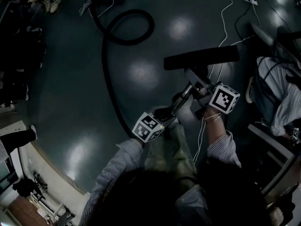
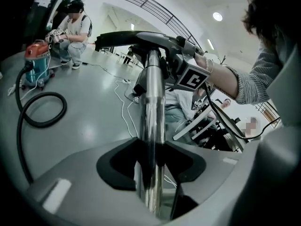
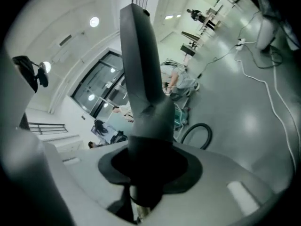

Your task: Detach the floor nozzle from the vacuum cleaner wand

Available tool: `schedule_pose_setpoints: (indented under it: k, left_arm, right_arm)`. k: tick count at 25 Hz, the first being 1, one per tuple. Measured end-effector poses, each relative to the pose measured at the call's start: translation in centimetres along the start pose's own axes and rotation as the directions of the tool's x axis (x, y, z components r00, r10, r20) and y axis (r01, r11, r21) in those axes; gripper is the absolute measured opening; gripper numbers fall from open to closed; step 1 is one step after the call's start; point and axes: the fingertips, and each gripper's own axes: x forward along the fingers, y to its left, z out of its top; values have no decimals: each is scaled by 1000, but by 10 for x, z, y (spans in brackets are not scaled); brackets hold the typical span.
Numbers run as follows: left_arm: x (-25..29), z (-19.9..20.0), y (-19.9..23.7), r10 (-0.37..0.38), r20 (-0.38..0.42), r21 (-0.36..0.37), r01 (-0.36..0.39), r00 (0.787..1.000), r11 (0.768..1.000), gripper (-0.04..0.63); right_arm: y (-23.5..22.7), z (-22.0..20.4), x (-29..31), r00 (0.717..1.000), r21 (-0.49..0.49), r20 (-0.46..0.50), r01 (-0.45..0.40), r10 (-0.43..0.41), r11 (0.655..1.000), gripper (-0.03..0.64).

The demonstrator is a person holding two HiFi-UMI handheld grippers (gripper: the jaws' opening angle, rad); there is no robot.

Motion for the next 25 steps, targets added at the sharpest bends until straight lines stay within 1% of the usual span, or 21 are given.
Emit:
schedule_pose_setpoints:
  k: [3,5,8,11,14,17,20,22,25]
  left_arm:
    - [-37,38,-16,33,80,7,-33,996,999,181]
    - [-63,58,-27,72,117,10,-74,991,997,181]
    - [-102,82,-49,134,179,9,-138,975,990,181]
    - [-143,98,-78,169,248,1,-175,954,985,181]
    - [-177,125,-84,215,321,0,-227,922,974,181]
    - [-212,150,-95,258,381,-8,-276,888,961,181]
    - [-244,150,-120,286,426,-9,-312,859,950,181]
    - [-262,141,-132,297,439,8,-334,848,943,181]
    - [-283,130,-139,306,438,29,-353,846,935,181]
  right_arm:
    - [74,22,12,993,-100,-59,-107,101,989,127]
    - [126,29,21,977,-161,-116,-194,177,968,127]
    - [205,30,25,938,-238,-207,-323,277,916,127]
    - [275,24,20,896,-273,-284,-416,341,867,127]
    - [329,30,29,839,-291,-354,-518,412,804,127]
    - [381,37,33,786,-327,-436,-591,437,737,133]
    - [431,20,18,754,-393,-504,-634,421,666,141]
    - [457,4,7,739,-413,-525,-655,422,633,141]
    - [479,-12,1,715,-420,-560,-681,419,599,146]
